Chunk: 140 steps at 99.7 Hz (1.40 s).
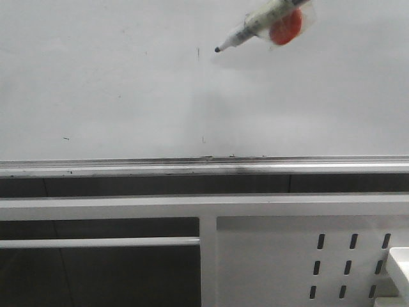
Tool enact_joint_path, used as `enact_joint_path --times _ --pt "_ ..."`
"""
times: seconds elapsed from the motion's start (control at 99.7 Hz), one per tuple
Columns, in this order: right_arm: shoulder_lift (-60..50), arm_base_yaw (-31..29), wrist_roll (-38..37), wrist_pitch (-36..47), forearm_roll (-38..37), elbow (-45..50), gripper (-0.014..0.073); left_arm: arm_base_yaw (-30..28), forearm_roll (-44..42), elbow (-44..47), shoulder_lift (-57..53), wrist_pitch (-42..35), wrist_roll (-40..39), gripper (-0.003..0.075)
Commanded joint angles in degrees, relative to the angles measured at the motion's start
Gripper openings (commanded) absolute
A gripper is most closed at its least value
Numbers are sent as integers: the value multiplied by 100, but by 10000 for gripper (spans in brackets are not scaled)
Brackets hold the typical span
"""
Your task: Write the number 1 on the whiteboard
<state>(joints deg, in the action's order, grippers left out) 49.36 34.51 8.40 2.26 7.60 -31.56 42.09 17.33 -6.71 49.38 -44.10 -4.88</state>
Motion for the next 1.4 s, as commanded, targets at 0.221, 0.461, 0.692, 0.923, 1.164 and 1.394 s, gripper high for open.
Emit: enact_joint_path --times 0.221,0.461,0.692,0.923,1.164,1.394 --pt "82 -45 111 388 -61 -448 -69 -5 8 -127 -39 -492 -50 -20" --pt "305 -45 139 538 -74 -458 -69 -5 8 -127 -39 -492 -50 -20" --pt "578 -310 161 715 -74 -458 -69 -5 8 -127 -39 -492 -50 -20" --pt "1067 -474 161 608 -74 -458 -69 -5 8 -127 -39 -492 -50 -20" --pt "1448 -474 161 716 -74 -458 -69 -5 8 -127 -39 -492 -50 -20" --pt "975 189 79 -47 -88 -471 -71 -5 -645 -127 -39 -492 -50 -20"
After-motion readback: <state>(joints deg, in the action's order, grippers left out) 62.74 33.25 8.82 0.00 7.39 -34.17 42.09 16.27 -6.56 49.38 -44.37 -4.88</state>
